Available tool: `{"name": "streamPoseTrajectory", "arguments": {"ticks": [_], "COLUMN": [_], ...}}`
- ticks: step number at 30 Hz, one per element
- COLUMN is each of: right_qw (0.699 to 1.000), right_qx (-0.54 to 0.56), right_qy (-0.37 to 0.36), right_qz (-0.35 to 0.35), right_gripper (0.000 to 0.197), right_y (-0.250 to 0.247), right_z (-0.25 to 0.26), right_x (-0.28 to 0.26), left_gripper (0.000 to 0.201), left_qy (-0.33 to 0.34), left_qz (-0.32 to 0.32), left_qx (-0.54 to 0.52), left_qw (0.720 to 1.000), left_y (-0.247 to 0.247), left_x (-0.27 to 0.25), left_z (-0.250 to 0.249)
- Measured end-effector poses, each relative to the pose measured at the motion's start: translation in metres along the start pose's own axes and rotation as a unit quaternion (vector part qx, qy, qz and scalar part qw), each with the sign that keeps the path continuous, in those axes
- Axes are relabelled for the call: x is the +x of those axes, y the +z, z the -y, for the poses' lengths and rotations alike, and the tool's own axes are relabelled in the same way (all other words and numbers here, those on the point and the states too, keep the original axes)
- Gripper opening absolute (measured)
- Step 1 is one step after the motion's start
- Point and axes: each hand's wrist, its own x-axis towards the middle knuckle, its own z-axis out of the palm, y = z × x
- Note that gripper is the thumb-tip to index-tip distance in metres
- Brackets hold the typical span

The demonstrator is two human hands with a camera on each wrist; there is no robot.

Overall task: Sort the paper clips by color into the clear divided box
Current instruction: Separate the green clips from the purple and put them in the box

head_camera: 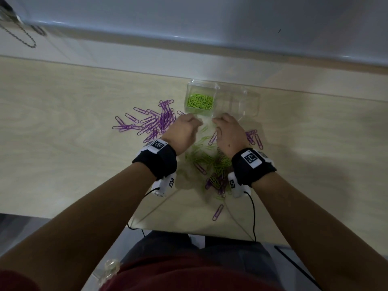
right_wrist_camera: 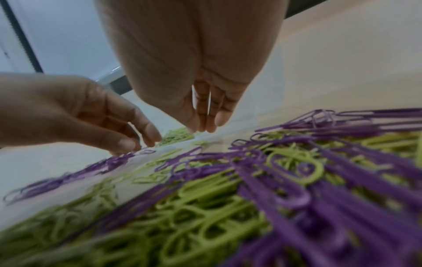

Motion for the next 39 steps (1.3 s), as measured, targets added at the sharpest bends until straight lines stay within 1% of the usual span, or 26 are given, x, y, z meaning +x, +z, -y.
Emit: {"name": "streamPoseTrajectory", "arguments": {"ticks": [1, 3, 5, 6, 8, 9, 10, 11, 12, 13, 15, 16, 17, 18, 20, 21, 23, 26, 28, 30, 33, 36, 37, 39], "right_qw": [0.999, 0.994, 0.99, 0.988, 0.98, 0.974, 0.97, 0.965, 0.961, 0.957, 0.952, 0.951, 0.95, 0.95, 0.951, 0.95, 0.949, 0.953, 0.962, 0.971, 0.973, 0.957, 0.948, 0.928], "right_qx": [-0.028, -0.073, -0.074, -0.068, -0.065, -0.066, -0.066, -0.067, -0.069, -0.073, -0.078, -0.083, -0.09, -0.094, -0.1, -0.106, -0.123, -0.132, -0.089, -0.005, 0.11, 0.228, 0.266, 0.342], "right_qy": [-0.005, -0.028, -0.068, -0.09, -0.133, -0.152, -0.169, -0.185, -0.197, -0.204, -0.206, -0.204, -0.2, -0.194, -0.176, -0.166, -0.147, -0.115, -0.075, -0.033, 0.0, 0.036, 0.049, 0.072], "right_qz": [0.027, 0.074, 0.094, 0.105, 0.135, 0.152, 0.164, 0.173, 0.183, 0.194, 0.214, 0.219, 0.222, 0.225, 0.236, 0.241, 0.25, 0.249, 0.246, 0.238, 0.201, 0.178, 0.166, 0.132], "right_gripper": [0.042, 0.045, 0.046, 0.048, 0.05, 0.048, 0.044, 0.04, 0.037, 0.038, 0.04, 0.04, 0.039, 0.037, 0.029, 0.025, 0.016, 0.006, 0.006, 0.005, 0.005, 0.008, 0.008, 0.007], "right_y": [0.001, 0.005, 0.008, 0.008, 0.007, 0.006, 0.005, 0.005, 0.004, 0.003, 0.002, 0.001, 0.001, 0.0, 0.001, 0.001, 0.002, 0.005, 0.003, -0.002, -0.012, -0.021, -0.025, -0.035], "right_z": [0.001, 0.005, 0.007, 0.008, 0.008, 0.008, 0.009, 0.01, 0.01, 0.011, 0.014, 0.015, 0.017, 0.019, 0.024, 0.027, 0.034, 0.039, 0.037, 0.033, 0.026, 0.02, 0.02, 0.02], "right_x": [0.001, -0.001, -0.007, -0.011, -0.02, -0.024, -0.027, -0.029, -0.03, -0.03, -0.028, -0.027, -0.025, -0.024, -0.022, -0.02, -0.017, -0.012, -0.008, -0.006, -0.008, -0.011, -0.012, -0.011], "left_gripper": [0.036, 0.043, 0.045, 0.043, 0.035, 0.03, 0.032, 0.041, 0.051, 0.059, 0.068, 0.069, 0.066, 0.059, 0.041, 0.034, 0.026, 0.02, 0.018, 0.018, 0.019, 0.008, 0.007, 0.015], "left_qy": [0.011, 0.031, 0.067, 0.089, 0.131, 0.147, 0.164, 0.17, 0.169, 0.15, 0.102, 0.088, 0.075, 0.069, 0.044, 0.022, -0.005, 0.009, 0.029, 0.036, 0.017, 0.0, -0.012, -0.043], "left_qz": [0.036, 0.089, 0.099, 0.091, 0.071, 0.07, 0.07, 0.086, 0.103, 0.119, 0.121, 0.111, 0.1, 0.079, 0.049, 0.046, 0.059, 0.078, 0.09, 0.103, 0.121, 0.143, 0.143, 0.122], "left_qx": [0.008, 0.046, 0.066, 0.063, 0.059, 0.06, 0.062, 0.066, 0.07, 0.066, 0.041, 0.021, 0.002, -0.014, -0.042, -0.053, -0.053, 0.001, 0.039, 0.064, 0.058, 0.016, -0.002, -0.038], "left_qw": [0.999, 0.994, 0.991, 0.99, 0.987, 0.985, 0.982, 0.979, 0.978, 0.979, 0.987, 0.99, 0.992, 0.994, 0.997, 0.997, 0.997, 0.997, 0.995, 0.992, 0.991, 0.99, 0.99, 0.991], "left_y": [0.002, 0.006, 0.008, 0.007, 0.004, 0.003, 0.004, 0.003, 0.005, 0.006, 0.012, 0.015, 0.018, 0.02, 0.019, 0.018, 0.015, 0.012, 0.01, 0.007, 0.001, -0.006, -0.009, -0.012], "left_x": [0.0, -0.004, -0.015, -0.021, -0.036, -0.045, -0.053, -0.06, -0.066, -0.071, -0.077, -0.078, -0.079, -0.078, -0.075, -0.072, -0.066, -0.06, -0.058, -0.056, -0.055, -0.055, -0.055, -0.055], "left_z": [-0.003, -0.001, 0.005, 0.008, 0.015, 0.018, 0.021, 0.021, 0.023, 0.023, 0.026, 0.025, 0.024, 0.022, 0.016, 0.013, 0.008, 0.004, 0.003, 0.005, 0.011, 0.014, 0.013, 0.014]}}
